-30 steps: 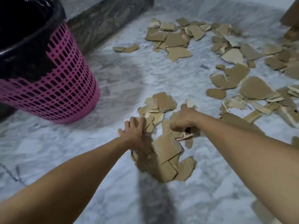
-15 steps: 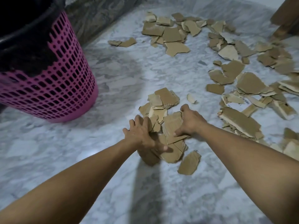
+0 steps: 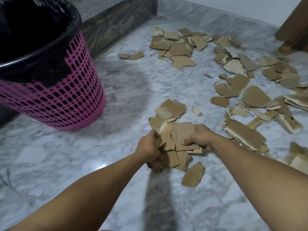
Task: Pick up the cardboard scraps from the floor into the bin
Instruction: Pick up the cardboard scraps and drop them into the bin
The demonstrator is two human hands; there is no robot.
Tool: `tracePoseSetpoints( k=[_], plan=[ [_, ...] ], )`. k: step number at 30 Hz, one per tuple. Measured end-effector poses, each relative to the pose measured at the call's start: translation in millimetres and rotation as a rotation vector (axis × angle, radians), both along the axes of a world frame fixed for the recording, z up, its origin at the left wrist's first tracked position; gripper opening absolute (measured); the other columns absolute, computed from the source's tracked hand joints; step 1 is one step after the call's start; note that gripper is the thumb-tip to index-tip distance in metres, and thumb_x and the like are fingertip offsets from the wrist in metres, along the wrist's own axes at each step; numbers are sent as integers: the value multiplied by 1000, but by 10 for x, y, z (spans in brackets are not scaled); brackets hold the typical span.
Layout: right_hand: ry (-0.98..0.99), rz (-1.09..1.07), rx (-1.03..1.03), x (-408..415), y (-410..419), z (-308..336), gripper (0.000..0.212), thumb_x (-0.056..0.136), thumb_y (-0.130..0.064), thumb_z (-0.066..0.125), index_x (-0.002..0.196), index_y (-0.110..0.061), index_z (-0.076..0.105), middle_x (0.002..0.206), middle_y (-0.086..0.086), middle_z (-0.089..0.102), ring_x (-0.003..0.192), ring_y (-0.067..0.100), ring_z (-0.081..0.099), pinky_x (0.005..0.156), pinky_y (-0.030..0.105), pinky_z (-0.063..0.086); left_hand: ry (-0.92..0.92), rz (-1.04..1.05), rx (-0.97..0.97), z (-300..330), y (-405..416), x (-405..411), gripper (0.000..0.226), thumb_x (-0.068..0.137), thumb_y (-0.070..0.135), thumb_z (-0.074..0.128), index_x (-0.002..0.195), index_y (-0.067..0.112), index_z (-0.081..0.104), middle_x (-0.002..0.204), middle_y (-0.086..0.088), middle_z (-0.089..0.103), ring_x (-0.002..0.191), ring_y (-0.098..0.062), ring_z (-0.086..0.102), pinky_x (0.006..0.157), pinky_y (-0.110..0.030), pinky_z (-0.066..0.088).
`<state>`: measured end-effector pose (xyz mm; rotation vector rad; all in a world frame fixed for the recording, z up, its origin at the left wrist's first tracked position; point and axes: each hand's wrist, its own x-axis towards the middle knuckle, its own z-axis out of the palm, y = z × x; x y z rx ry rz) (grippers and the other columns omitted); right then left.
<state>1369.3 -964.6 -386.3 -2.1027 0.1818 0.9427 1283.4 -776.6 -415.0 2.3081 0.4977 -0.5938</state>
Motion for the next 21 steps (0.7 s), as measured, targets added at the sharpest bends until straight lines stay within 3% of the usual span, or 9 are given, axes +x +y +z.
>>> tracePoseSetpoints(
  k=[3,6,9,12,15,18,20,21],
  plan=[
    [-7,-17,16,54,-1,143,33,66,3,85,91,-8,66,83,0,67,74,9,61,55,19,48,-38,8,-44,79,130,51,50,71,9,78,109,21,49,110,-7,61,89,-24,56,71,-35,53],
    [22,-111,103,133,37,346,35,66,13,80,97,2,66,87,14,72,80,25,70,69,32,59,-61,44,-77,299,341,150,55,63,6,82,106,22,51,106,-7,63,90,-25,60,74,-36,55],
    [18,-174,193,268,114,621,34,68,15,78,98,5,66,86,19,72,75,29,72,65,35,61,-65,88,-129,665,553,303,62,56,5,87,102,25,51,106,-10,64,95,-30,63,71,-41,58],
    [2,-190,267,441,239,970,32,68,15,77,97,5,66,88,21,74,80,31,73,72,42,60,-110,106,-154,1133,722,473,63,57,3,88,105,23,50,106,-9,62,91,-27,63,64,-39,60],
    [-36,-184,359,607,428,1398,34,69,16,75,100,6,67,93,21,74,88,31,73,82,44,58,-152,108,-166,1711,866,619,61,61,3,88,108,19,51,101,-10,64,73,-19,62,45,-27,54],
    [-79,-162,438,774,657,1871,27,72,15,72,96,3,67,83,18,75,79,29,74,73,44,61,-202,128,-164,2332,1020,706,60,63,4,87,109,17,51,98,-10,63,70,-17,60,37,-22,48],
    [-88,-134,467,859,810,2180,24,74,12,72,94,1,65,78,16,74,71,26,74,63,39,62,-256,138,-145,2699,1109,737,61,62,6,89,109,18,53,99,-7,61,75,-18,61,41,-24,49],
    [-95,-106,466,881,912,2353,27,73,10,73,97,0,65,81,16,73,73,26,73,66,39,62,-285,150,-137,2902,1182,732,62,61,6,89,110,18,53,100,-7,60,76,-18,61,41,-24,50]
  ],
)
